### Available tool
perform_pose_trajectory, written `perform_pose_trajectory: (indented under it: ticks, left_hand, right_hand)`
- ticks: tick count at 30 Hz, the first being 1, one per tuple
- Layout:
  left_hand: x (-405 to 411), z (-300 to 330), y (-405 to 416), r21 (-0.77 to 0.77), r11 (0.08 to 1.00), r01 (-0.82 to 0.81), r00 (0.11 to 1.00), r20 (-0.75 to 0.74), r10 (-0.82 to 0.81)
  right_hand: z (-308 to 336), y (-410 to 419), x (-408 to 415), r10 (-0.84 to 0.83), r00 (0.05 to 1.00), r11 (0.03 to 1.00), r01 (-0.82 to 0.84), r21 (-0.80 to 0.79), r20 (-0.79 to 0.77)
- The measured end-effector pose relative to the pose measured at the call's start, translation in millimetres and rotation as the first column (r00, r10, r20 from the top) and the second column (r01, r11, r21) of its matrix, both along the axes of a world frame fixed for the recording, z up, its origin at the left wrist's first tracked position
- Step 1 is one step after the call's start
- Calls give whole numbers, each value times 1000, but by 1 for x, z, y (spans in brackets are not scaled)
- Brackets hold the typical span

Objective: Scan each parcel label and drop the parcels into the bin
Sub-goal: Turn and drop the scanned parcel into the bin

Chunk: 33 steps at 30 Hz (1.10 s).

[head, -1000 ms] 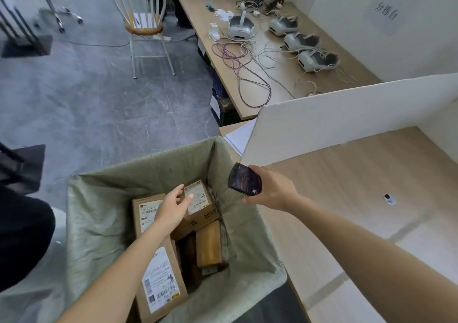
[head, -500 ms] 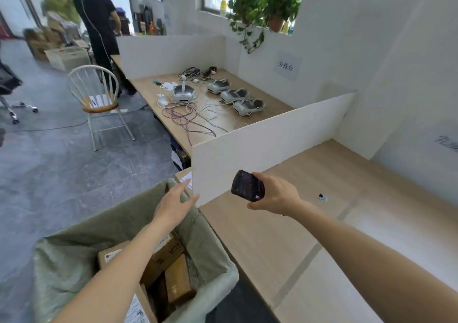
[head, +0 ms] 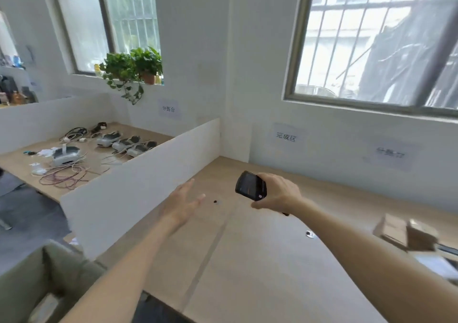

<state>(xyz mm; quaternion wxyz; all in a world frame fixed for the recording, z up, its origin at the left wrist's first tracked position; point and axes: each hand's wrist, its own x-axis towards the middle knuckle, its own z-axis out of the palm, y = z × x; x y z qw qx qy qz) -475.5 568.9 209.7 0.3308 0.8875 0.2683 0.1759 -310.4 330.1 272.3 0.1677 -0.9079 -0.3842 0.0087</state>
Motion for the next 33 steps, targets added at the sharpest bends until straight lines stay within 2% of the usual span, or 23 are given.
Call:
perform_pose_trajectory:
  ticks: [4,10,16,20,25,33]
  left_hand:
    - [54,10,-107,19,988,153,988,3,-153]
    - [116,18,-267,45,922,384,923,-15,-384]
    - [163,21,-399,126,808,575,817,-47,-575]
    - [188,20,-481,152,737,659,750,-67,-658]
    - [227,13,-573,135,632,763,644,-79,-761]
    - [318,-9,-703,68,523,849,528,-116,-842]
  right_hand:
    - [8,-126,13,-196,980,981,196,-13,29]
    - [11,-307,10,-441,896,896,442,-27,48]
    - [15,-453,-4,-636,771,771,637,-10,15]
    - [6,-535,-11,-766,642,642,767,-2,33]
    - [-3,-622,-5,-856,515,515,857,-11,31]
    - [-19,-740,43,-923,385,382,920,-86,17]
